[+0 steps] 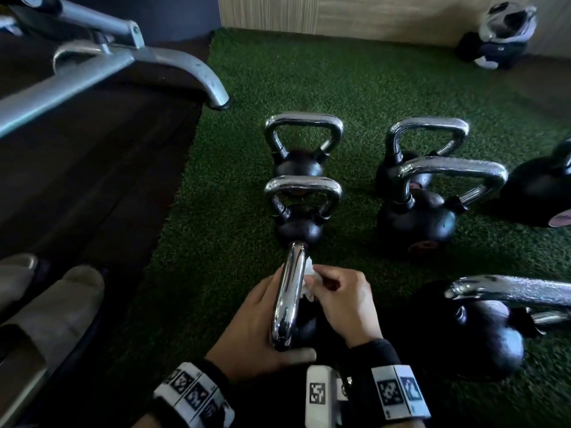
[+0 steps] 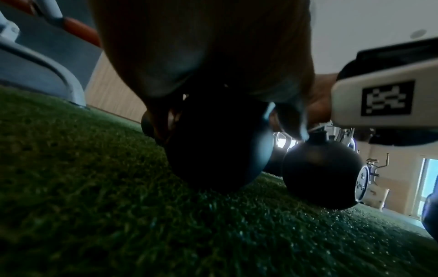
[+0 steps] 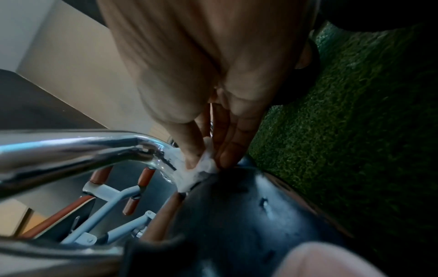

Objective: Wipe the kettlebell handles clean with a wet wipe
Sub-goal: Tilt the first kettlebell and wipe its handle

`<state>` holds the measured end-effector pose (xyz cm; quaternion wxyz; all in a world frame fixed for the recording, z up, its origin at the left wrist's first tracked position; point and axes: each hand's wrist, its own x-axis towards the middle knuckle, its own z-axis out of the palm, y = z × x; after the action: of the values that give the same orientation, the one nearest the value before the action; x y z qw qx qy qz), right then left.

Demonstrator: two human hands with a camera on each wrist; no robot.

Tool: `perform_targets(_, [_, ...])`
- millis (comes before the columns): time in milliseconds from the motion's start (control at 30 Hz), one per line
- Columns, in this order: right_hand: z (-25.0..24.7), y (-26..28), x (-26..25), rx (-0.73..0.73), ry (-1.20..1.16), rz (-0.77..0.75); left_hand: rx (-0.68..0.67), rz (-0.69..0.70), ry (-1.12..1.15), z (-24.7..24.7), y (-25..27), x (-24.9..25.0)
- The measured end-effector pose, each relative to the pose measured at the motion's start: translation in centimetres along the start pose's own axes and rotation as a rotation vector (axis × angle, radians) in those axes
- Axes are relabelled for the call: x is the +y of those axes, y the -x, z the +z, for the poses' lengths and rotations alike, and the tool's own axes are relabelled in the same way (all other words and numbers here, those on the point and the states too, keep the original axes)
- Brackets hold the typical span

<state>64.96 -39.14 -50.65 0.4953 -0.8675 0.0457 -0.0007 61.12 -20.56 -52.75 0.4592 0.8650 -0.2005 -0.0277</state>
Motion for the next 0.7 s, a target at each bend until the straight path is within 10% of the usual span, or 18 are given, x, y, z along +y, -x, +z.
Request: perform_targets(700, [-0.7, -1.9, -1.8, 0.162, -0.081, -0.334, 0.014, -0.066, 0.037, -0.1, -0.8, -0.8])
